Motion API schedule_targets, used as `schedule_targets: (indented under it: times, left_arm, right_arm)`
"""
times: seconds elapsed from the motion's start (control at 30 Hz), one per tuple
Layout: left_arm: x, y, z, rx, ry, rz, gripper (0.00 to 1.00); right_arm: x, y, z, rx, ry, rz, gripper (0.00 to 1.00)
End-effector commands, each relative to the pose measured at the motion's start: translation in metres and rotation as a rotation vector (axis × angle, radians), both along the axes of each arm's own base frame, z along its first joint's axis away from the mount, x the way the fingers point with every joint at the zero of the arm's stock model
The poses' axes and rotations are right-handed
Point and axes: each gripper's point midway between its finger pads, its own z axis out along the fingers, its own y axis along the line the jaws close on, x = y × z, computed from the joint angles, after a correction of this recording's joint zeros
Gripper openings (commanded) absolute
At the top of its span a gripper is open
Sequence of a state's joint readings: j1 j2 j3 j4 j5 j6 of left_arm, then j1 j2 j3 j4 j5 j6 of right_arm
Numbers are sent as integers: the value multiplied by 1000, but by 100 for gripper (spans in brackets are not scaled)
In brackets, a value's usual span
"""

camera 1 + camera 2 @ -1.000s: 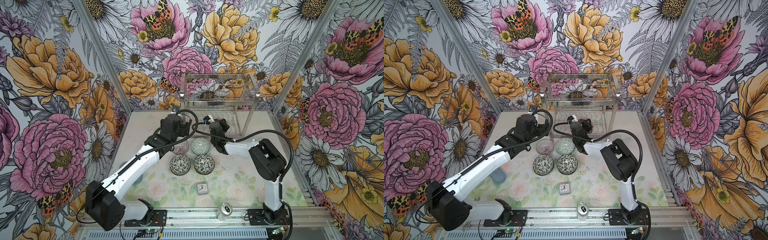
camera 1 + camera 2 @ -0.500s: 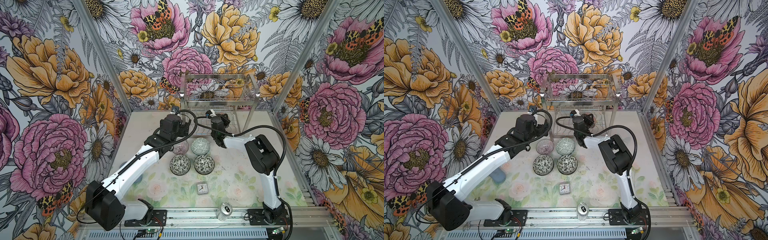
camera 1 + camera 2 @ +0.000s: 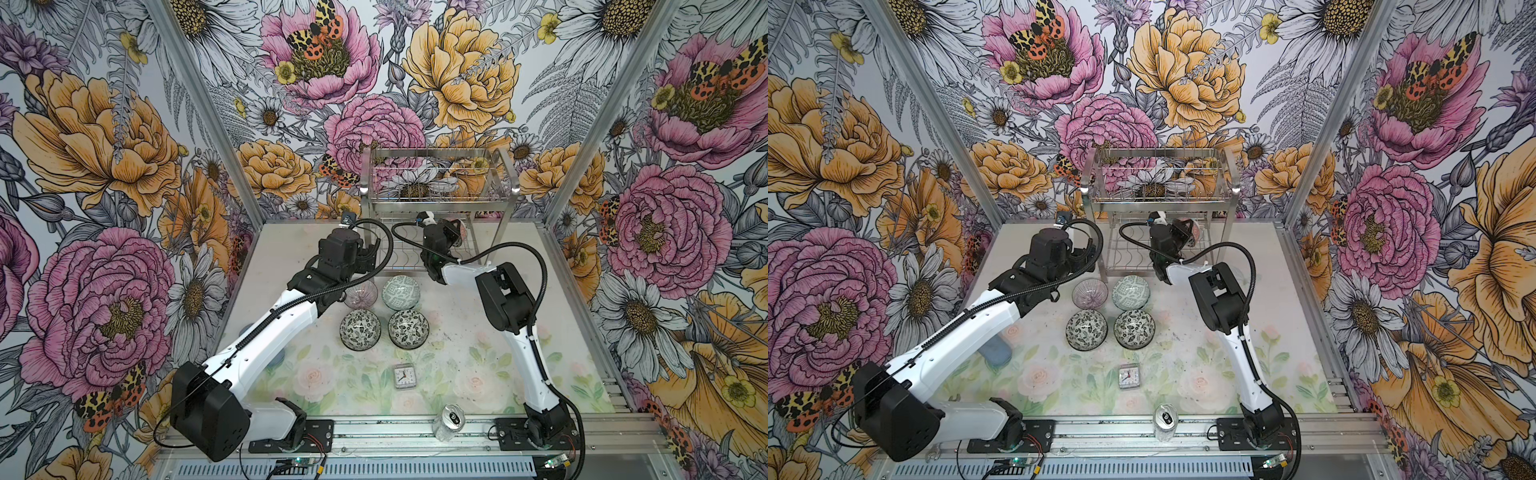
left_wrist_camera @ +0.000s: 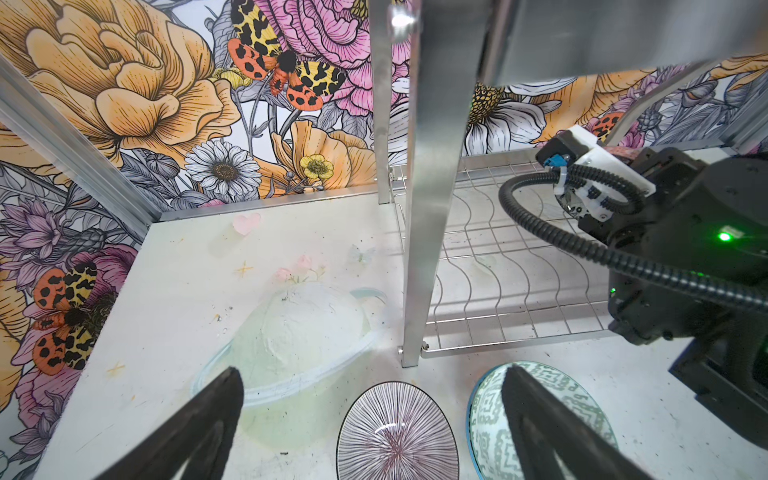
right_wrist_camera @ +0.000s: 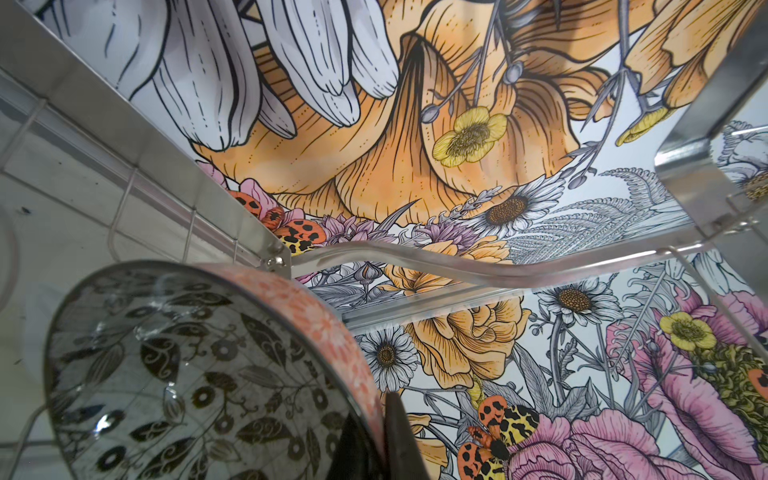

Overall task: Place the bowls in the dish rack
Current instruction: 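Carry the leaf-pattern bowl with the right gripper into the dish rack slots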

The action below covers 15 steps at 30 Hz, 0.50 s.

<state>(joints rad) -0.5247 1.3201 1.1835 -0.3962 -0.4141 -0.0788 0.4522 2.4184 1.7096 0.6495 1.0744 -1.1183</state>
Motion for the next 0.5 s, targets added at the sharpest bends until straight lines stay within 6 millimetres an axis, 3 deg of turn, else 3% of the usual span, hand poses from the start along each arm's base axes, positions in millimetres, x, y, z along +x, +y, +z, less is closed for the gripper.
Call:
schedule_targets:
  times: [0.0, 0.2, 0.47]
  left_arm:
    - [4, 0, -7, -19, 12, -5, 99]
    - [5, 0, -10, -18, 20, -5, 99]
    - [6, 4, -12, -15, 25, 1, 99]
  right_arm:
    - [9, -10, 20, 22, -85, -45, 0]
    - [26, -25, 15, 13, -94, -88, 0]
    - [35, -32, 6, 5, -85, -108, 0]
